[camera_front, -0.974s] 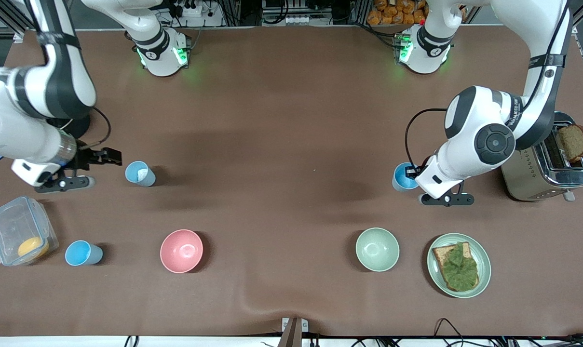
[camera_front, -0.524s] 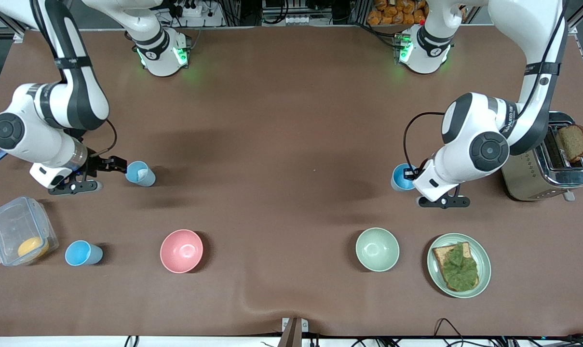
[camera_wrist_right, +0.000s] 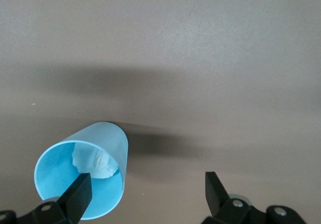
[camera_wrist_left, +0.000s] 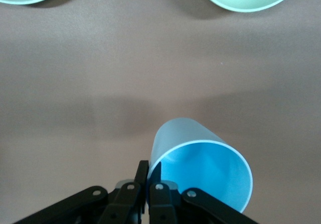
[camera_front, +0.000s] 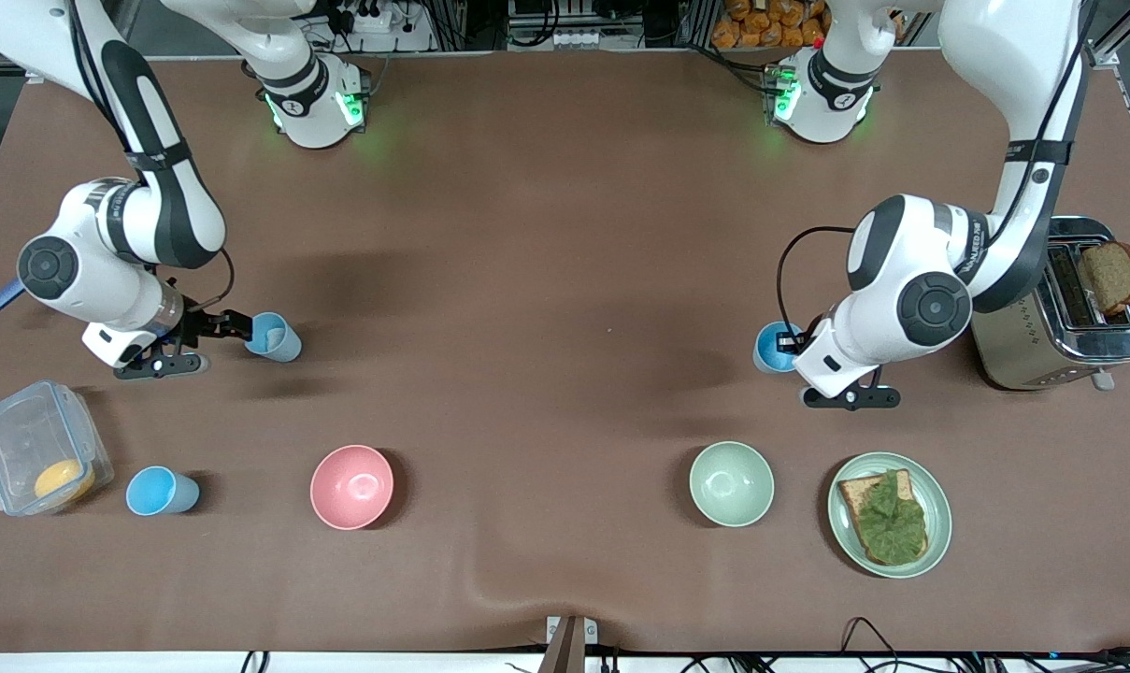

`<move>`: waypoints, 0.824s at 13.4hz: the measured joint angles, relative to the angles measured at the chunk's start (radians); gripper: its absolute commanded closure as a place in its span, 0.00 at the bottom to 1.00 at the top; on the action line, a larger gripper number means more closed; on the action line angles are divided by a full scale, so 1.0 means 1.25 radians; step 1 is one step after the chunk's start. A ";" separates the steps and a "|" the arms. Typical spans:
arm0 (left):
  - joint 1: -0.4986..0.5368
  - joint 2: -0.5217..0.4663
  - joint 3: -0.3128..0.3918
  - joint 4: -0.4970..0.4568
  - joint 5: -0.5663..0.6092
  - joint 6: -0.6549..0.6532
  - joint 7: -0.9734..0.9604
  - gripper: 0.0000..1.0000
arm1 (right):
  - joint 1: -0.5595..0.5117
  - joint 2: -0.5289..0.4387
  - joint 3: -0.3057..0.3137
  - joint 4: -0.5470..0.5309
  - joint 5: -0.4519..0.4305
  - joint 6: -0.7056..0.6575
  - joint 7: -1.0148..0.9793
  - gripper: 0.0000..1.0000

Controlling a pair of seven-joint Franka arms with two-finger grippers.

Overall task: Stack blue cups with both arms
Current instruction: 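Reach the right gripper to the blue cup near the black pot, then close the right gripper on the blue cup and lift it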

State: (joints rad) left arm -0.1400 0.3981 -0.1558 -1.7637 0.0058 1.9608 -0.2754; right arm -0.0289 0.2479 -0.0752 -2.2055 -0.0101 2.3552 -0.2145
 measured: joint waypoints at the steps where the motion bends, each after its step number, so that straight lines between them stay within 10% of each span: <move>1: 0.000 0.002 0.000 0.000 0.000 0.000 0.000 1.00 | 0.000 0.000 0.001 -0.003 0.001 0.000 0.000 0.00; 5: 0.000 0.002 0.000 0.001 0.000 0.000 0.000 1.00 | 0.001 0.014 0.006 -0.010 0.009 0.001 0.000 0.21; 11: -0.004 0.002 -0.001 0.004 0.000 0.000 -0.005 1.00 | 0.009 0.037 0.013 -0.009 0.034 0.010 0.000 1.00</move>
State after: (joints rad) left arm -0.1445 0.4009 -0.1569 -1.7587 0.0058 1.9614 -0.2816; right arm -0.0175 0.2943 -0.0583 -2.2169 0.0328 2.3673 -0.2145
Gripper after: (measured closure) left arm 0.960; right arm 0.590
